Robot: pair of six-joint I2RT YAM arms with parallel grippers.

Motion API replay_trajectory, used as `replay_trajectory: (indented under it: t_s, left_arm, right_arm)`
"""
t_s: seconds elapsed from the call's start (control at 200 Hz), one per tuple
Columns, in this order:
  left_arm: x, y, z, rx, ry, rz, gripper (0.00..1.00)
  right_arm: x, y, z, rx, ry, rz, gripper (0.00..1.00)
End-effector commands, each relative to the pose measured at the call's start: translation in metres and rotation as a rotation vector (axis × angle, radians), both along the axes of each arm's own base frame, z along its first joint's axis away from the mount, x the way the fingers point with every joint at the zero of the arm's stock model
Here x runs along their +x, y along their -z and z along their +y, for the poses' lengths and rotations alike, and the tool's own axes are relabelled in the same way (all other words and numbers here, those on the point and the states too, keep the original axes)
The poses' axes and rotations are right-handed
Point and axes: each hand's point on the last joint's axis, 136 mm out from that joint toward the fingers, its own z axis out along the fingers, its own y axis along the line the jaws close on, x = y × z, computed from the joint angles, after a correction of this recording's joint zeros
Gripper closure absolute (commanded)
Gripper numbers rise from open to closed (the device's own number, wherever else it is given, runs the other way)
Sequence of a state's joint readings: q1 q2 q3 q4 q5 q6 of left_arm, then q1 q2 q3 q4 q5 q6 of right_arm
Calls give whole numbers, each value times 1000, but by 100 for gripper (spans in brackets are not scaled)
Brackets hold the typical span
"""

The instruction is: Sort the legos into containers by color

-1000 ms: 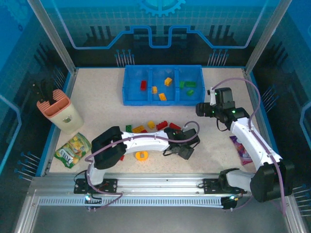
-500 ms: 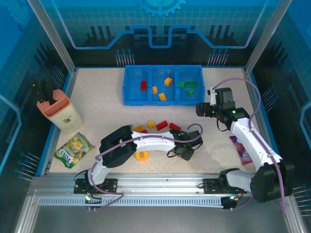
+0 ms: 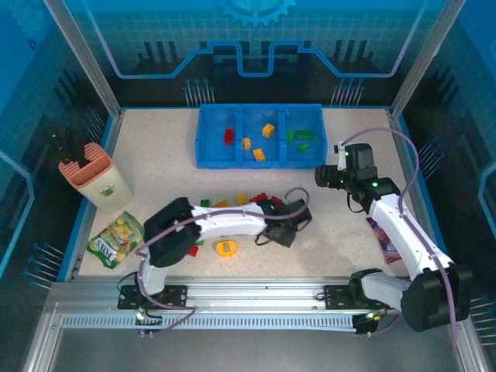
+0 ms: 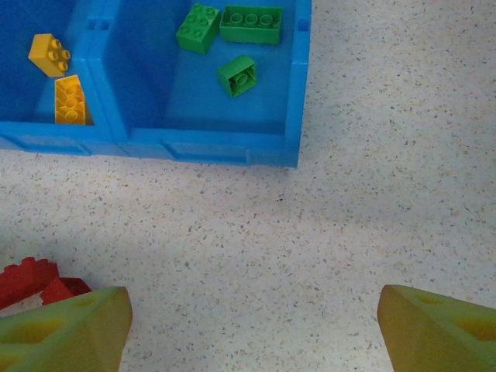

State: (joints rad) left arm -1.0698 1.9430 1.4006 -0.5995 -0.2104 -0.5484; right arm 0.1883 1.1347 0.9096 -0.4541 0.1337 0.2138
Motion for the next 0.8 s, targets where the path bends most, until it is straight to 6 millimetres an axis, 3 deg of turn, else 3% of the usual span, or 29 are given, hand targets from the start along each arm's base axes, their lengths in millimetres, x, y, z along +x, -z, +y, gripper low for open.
replay_trajectory:
  t_s: [0.0, 0.08, 0.205, 0.38, 0.51, 0.796]
  left_arm:
    - [53, -63, 22, -103, -105, -152, 77]
    - [86, -85, 36, -118, -128, -228, 77]
    - [139, -103, 58, -59, -157, -329, 77]
    - [206, -100, 92, -27, -275, -394, 79]
    - [245, -95, 85, -53, -274, -416, 78]
    - [301, -43, 63, -20, -253, -373, 78]
  right_arm:
    - [0, -20, -4, 27, 15, -89, 16]
    - [-1, -22, -1, 43, -2, -95, 16]
    - [-1, -15, 2, 54, -11, -69, 16]
    - [0, -17, 11, 76, -55, -60, 16]
    - [3, -19, 19, 96, -91, -54, 17]
    - [4, -14, 32, 121, -153, -32, 17]
